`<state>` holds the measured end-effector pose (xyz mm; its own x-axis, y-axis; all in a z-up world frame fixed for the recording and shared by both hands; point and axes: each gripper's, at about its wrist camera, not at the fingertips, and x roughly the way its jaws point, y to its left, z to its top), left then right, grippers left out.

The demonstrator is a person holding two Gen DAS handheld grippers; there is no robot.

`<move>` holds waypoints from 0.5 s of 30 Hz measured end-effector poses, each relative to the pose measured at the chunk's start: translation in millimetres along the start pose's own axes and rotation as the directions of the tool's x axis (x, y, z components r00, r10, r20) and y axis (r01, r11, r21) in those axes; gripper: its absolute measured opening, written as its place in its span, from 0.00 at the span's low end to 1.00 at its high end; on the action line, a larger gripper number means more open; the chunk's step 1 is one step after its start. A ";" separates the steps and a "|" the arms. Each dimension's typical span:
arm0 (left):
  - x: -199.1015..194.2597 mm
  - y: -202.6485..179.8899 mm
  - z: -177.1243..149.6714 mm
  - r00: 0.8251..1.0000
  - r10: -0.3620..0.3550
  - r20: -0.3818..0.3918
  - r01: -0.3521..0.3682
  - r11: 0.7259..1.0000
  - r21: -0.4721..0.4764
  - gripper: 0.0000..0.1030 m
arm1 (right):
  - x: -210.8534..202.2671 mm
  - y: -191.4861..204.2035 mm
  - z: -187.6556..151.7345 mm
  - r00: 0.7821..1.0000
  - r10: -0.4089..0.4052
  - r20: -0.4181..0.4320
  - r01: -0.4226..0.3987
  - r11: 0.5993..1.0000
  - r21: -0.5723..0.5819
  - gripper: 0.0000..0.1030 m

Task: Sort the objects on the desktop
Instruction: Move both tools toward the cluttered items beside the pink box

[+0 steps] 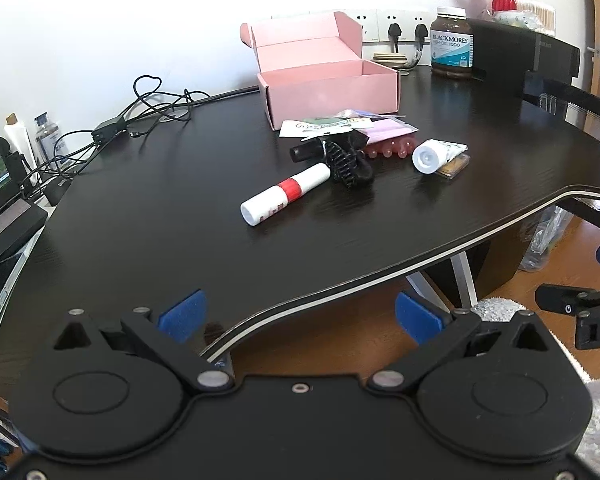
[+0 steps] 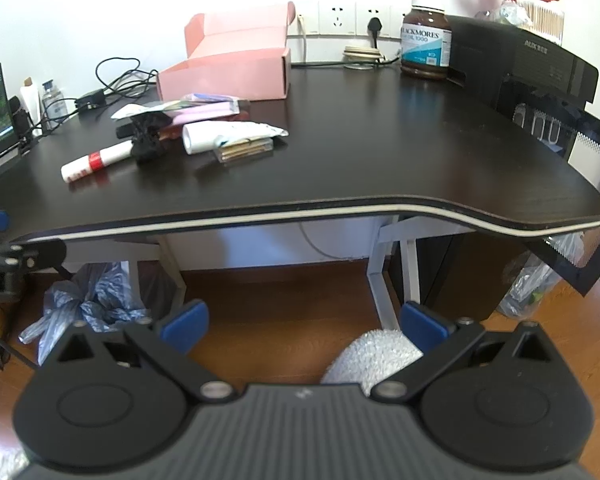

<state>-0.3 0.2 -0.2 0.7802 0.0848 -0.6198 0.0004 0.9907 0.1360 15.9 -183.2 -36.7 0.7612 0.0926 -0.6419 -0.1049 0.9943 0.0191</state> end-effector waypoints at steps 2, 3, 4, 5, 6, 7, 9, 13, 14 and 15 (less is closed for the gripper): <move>-0.3 0.3 -0.7 1.000 0.002 0.003 -0.002 1.000 0.002 1.00 | -0.2 0.3 -0.1 1.000 0.000 0.001 0.000 1.000 0.001 0.99; -0.4 0.5 -1.1 1.000 0.002 0.004 -0.003 1.000 0.002 1.00 | -0.3 0.4 -0.2 1.000 -0.001 0.001 0.001 1.000 0.001 0.99; -0.6 0.6 -1.4 1.000 0.003 0.006 -0.003 1.000 0.003 1.00 | -0.2 1.1 -0.3 1.000 -0.001 0.002 0.001 1.000 0.002 0.99; -0.7 0.8 -1.8 1.000 0.004 0.007 -0.004 1.000 0.004 1.00 | 0.0 1.7 -0.4 1.000 -0.001 0.002 0.001 1.000 0.002 0.99; -0.8 0.9 -2.2 1.000 0.005 0.009 -0.005 1.000 0.005 1.00 | 0.1 1.3 -0.2 1.000 0.000 -0.002 0.000 1.000 0.001 0.99; -1.0 1.1 -2.5 1.000 0.006 0.010 -0.006 1.000 0.005 1.00 | 0.2 0.8 0.1 1.000 0.002 -0.006 -0.002 1.000 0.000 0.99; -1.3 1.4 -3.3 1.000 0.007 0.013 -0.008 1.000 0.007 1.00 | -0.4 -0.4 0.3 1.000 0.002 -0.009 -0.002 1.000 0.000 0.99; -0.4 -1.2 -1.6 0.999 0.032 0.009 -0.032 0.999 0.017 1.00 | 0.4 -1.2 0.7 1.000 0.002 -0.008 -0.002 1.000 0.000 0.99; -0.3 -0.9 -1.6 0.999 0.036 0.007 -0.036 0.999 0.018 1.00 | 0.2 -1.6 0.9 1.000 0.002 -0.009 -0.002 1.000 0.001 0.99; -0.3 -0.7 -1.8 0.999 0.038 0.006 -0.039 0.999 0.018 1.00 | 1.0 -0.1 0.7 1.000 0.003 -0.009 -0.003 1.000 0.000 0.99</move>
<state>-1.6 -0.4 -1.5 0.7834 0.1222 -0.6094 -0.0187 0.9847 0.1734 17.1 -183.2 -36.8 0.7548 0.0948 -0.6490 -0.1067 0.9941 0.0211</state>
